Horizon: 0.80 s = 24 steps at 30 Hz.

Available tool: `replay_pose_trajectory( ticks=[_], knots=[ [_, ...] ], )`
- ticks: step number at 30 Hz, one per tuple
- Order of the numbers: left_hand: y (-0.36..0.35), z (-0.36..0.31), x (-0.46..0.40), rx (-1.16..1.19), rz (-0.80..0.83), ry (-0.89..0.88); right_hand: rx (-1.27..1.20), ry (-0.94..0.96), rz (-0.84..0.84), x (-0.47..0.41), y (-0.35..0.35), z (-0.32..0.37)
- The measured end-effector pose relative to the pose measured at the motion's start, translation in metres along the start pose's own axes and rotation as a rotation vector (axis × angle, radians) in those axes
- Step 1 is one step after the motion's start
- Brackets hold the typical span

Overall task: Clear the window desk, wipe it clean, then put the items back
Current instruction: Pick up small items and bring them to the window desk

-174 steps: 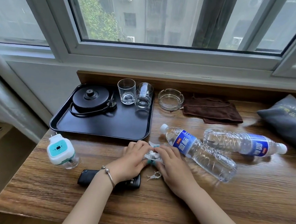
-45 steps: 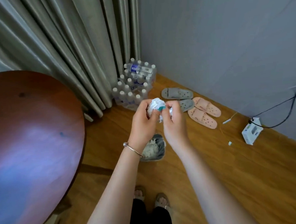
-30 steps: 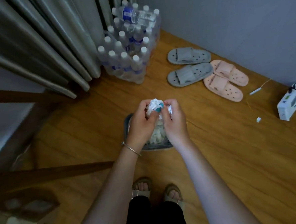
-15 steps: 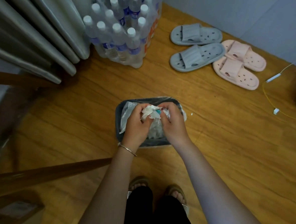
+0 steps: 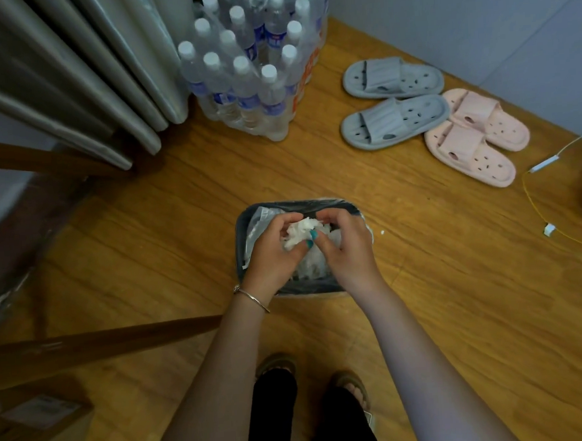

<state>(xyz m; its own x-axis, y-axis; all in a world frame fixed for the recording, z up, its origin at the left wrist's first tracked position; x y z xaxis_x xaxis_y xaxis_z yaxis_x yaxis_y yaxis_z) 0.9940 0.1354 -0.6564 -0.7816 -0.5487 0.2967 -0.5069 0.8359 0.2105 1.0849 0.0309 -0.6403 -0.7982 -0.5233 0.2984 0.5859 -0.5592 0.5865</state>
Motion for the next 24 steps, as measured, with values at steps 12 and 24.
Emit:
replay_pose_trajectory(
  ticks=[12,24],
  knots=[
    [0.008,-0.072,0.022,-0.158,0.066,-0.023,-0.003,-0.007,0.038,0.024,0.047,0.056],
    [0.051,-0.26,0.063,-0.041,-0.076,-0.117,-0.018,0.11,0.116,0.057,0.153,0.202]
  ],
)
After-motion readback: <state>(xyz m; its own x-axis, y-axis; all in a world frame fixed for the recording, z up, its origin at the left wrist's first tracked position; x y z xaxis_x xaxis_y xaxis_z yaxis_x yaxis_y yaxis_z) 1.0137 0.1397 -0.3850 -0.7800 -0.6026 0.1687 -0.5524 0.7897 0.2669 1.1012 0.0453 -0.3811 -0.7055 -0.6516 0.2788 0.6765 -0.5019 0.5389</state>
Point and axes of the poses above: each hand's wrist, its own x-axis away from the middle knuckle, its own y-axis out of the back of the hand, z = x × y, the point moved 9 cm from there along -x, towards the middle knuckle, and after that the axes turned 8 degrees about -y, right-handed, at the moved point
